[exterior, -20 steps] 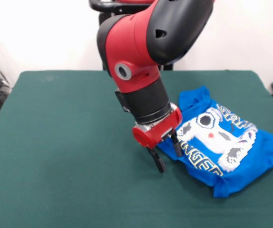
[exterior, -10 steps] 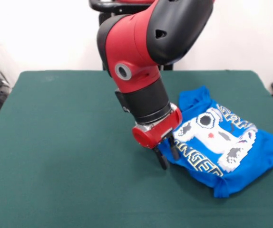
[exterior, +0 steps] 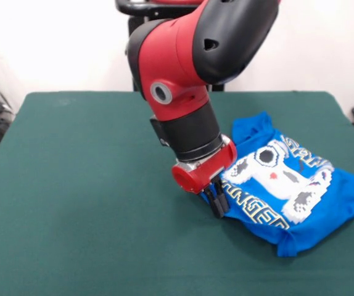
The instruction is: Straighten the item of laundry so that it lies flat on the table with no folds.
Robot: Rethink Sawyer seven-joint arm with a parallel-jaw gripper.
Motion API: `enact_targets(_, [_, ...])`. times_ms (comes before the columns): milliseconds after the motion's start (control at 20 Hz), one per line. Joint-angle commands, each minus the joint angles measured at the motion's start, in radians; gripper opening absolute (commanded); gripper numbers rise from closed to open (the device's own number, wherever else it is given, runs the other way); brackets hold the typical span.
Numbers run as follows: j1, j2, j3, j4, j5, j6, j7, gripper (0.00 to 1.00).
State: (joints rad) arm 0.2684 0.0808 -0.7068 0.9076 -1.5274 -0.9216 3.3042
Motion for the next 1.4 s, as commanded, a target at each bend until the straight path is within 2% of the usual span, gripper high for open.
enact_targets(50, [0.025,0.073,0.148,0.035,0.051,0.105,-0.119,0.00])
enact_targets(250, [0.031,0.083,0.121,0.034,0.019,0.109,-0.106,0.00])
enact_targets(550, [-0.009,0.020,0.104,0.106,0.000,0.049,-0.234,0.00])
enact_targets(1150, [0.011,0.063,0.012,0.107,-0.055,0.178,-0.167,0.00])
enact_targets(1400, [-0.004,0.073,0.022,0.090,-0.062,0.192,-0.165,0.00])
